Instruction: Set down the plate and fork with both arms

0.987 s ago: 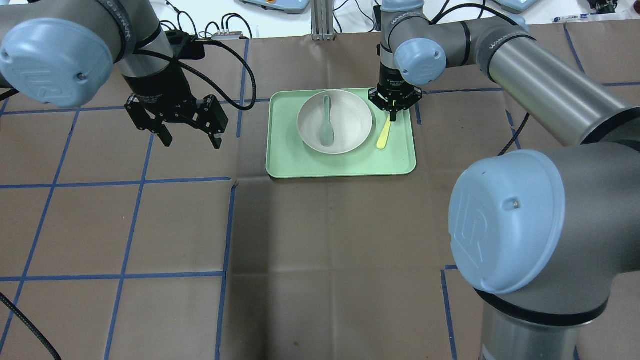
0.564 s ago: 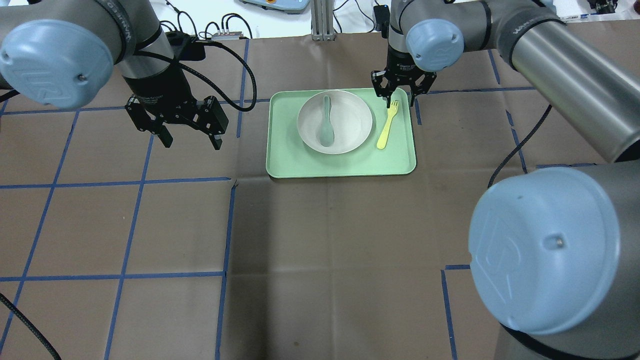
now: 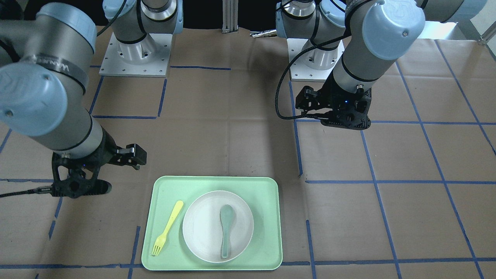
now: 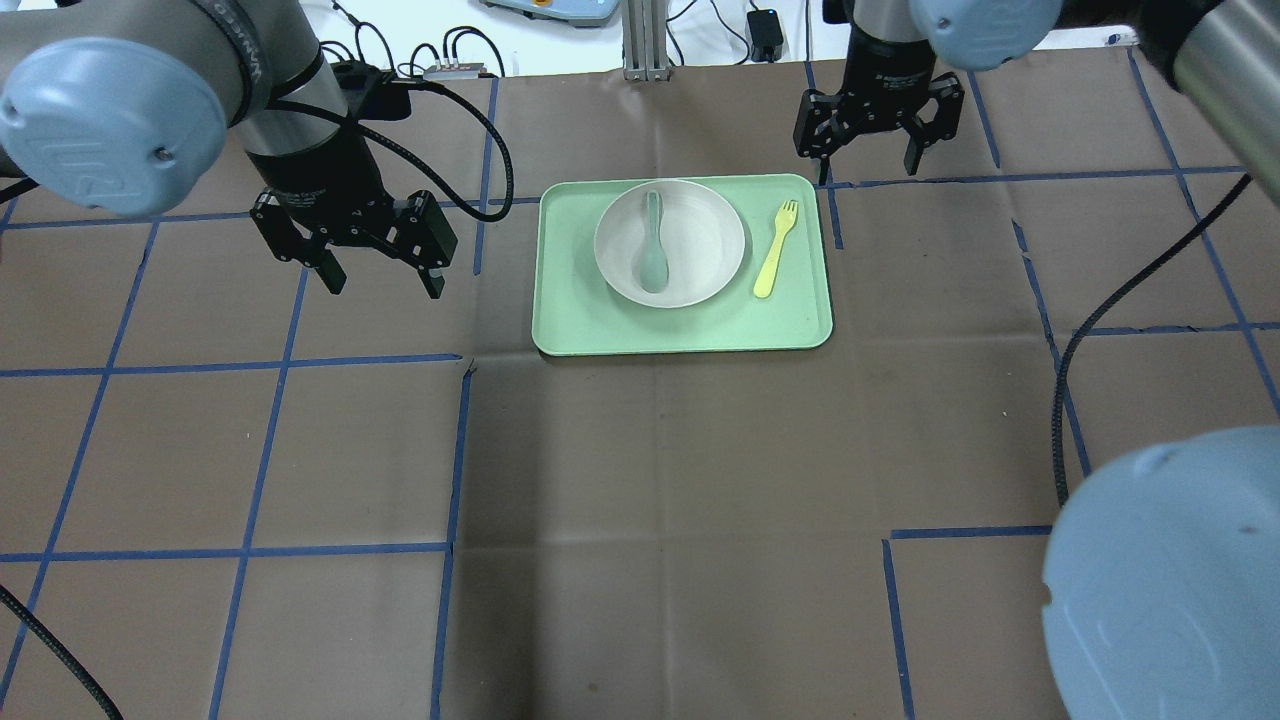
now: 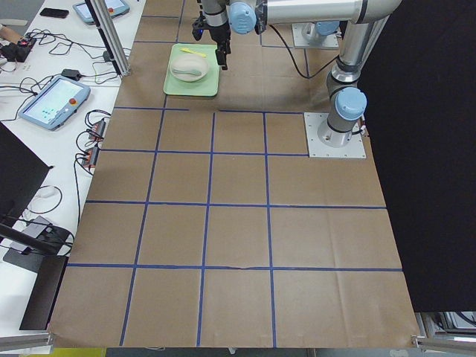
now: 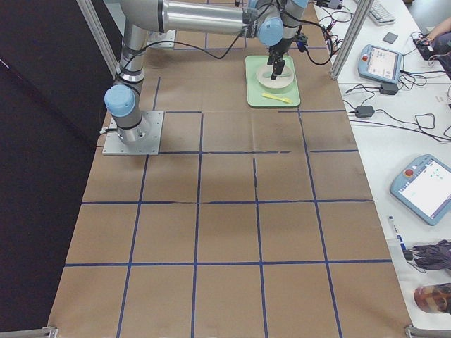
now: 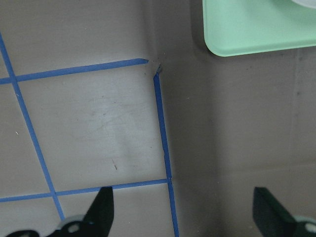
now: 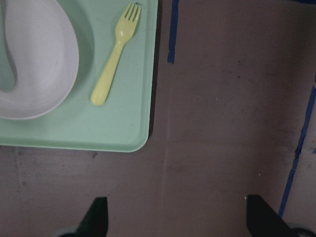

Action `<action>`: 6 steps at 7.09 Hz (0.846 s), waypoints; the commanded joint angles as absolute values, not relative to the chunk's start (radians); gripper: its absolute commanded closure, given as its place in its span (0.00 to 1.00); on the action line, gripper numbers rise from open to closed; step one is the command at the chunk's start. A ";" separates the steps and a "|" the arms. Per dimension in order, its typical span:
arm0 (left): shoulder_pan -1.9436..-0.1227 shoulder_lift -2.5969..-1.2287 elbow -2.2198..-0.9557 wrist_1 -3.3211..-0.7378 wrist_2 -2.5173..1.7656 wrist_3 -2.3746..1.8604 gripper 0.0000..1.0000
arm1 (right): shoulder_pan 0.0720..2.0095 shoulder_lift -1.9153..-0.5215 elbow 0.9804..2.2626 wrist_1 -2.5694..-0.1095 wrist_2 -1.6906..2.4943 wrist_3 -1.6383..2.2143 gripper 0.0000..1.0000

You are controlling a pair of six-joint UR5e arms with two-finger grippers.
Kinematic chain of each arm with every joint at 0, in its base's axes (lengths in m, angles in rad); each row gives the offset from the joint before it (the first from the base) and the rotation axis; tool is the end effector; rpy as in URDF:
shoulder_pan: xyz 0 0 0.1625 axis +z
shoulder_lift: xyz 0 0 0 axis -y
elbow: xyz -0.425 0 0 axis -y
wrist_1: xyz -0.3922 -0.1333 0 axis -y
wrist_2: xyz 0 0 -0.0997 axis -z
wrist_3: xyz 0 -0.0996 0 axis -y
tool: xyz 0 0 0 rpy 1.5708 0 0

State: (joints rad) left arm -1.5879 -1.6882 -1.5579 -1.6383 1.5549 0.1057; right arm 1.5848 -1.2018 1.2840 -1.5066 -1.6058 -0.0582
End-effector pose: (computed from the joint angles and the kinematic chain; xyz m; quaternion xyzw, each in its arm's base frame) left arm -0.1438 -0.5186 0.4285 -0.0605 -0.9944 -0.0855 0.0117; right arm 0.1386 -0.6264 0.4137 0.0373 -0.9965 -0.0735 0.0158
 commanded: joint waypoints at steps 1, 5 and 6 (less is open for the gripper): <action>-1.588 -1.689 -1.559 -1.638 1.555 0.106 0.00 | 1.574 -1.337 1.424 -1.474 -1.602 -0.071 0.00; -1.588 -1.687 -1.559 -1.640 1.555 0.106 0.00 | 1.575 -1.526 1.666 -1.611 -1.600 -0.048 0.00; -1.588 -1.687 -1.559 -1.640 1.555 0.104 0.00 | 1.575 -1.525 1.657 -1.611 -1.600 -0.048 0.00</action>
